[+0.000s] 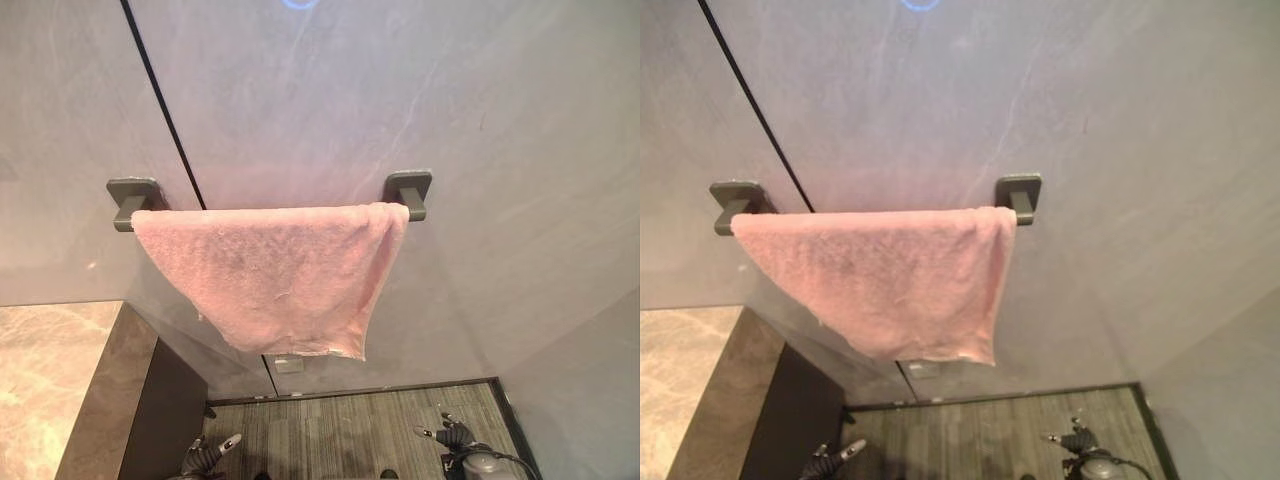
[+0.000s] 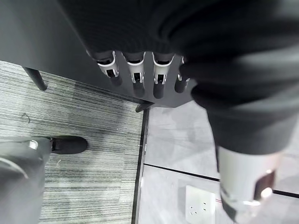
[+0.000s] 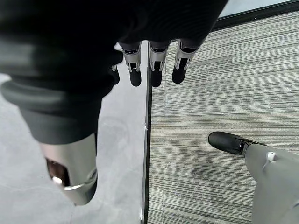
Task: Put brush and paste in cup on sink, flatten towel.
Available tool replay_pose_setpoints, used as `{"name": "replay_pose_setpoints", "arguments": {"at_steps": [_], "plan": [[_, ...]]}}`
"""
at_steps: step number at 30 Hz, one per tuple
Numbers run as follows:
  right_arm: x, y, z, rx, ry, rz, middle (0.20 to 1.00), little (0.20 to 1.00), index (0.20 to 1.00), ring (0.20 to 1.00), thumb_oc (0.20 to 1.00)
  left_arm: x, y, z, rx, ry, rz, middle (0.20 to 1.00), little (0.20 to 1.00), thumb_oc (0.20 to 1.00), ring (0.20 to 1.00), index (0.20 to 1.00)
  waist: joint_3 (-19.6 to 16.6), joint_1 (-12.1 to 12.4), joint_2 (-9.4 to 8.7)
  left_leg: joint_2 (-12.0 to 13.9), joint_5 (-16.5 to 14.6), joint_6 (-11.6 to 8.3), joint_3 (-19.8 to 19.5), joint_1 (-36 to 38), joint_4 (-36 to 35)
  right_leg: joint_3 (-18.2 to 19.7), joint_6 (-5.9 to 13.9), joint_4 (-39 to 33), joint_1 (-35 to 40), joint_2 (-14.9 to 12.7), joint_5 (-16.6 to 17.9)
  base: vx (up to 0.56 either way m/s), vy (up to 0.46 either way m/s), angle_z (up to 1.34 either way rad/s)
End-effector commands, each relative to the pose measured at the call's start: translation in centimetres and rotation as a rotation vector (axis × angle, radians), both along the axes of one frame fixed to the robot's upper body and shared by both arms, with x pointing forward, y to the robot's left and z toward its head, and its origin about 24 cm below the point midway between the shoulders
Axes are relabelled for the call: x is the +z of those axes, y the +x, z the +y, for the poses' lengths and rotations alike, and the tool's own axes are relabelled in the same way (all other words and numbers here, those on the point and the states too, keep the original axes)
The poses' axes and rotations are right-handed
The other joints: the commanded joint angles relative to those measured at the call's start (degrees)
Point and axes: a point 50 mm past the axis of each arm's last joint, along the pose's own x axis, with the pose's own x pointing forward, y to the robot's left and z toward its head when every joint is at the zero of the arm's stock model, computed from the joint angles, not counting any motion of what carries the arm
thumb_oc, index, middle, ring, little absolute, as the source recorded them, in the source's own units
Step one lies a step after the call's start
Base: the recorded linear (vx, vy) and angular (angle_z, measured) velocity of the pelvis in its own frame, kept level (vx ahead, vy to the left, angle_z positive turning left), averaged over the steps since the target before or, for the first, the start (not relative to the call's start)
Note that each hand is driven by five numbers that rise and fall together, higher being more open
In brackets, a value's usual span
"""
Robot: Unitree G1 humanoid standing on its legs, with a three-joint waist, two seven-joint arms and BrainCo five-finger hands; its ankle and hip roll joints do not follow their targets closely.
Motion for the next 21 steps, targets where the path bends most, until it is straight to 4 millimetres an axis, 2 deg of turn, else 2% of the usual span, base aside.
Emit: {"name": "replay_pose_setpoints", "arguments": {"at_steps": [1,21], "plan": [[0.49,1.90,0.46,0.038,-0.013,-0.047,1.000,1.000,1.000,1.000,1.000,0.72,1.87,0.99,-0.036,0.038,-0.054,1.000,1.000,1.000,1.000,1.000,0.6,-0.1,-1.18,0.8,-1.2,-0.65,1.0,0.5,0.4,0.7,2.13,0.0,-2.3,-3.4,2.8,0.00,0.000,0.00],[0.46,1.84,0.34,0.038,-0.023,-0.041,1.000,1.000,1.000,1.000,1.000,0.82,2.35,0.41,-0.032,0.014,-0.082,1.000,1.000,1.000,1.000,1.000,0.8,-0.3,-1.02,1.1,-1.2,-0.71,1.2,0.6,0.4,0.9,2.04,0.0,-2.4,-3.0,2.6,0.00,-0.001,0.00]]}}
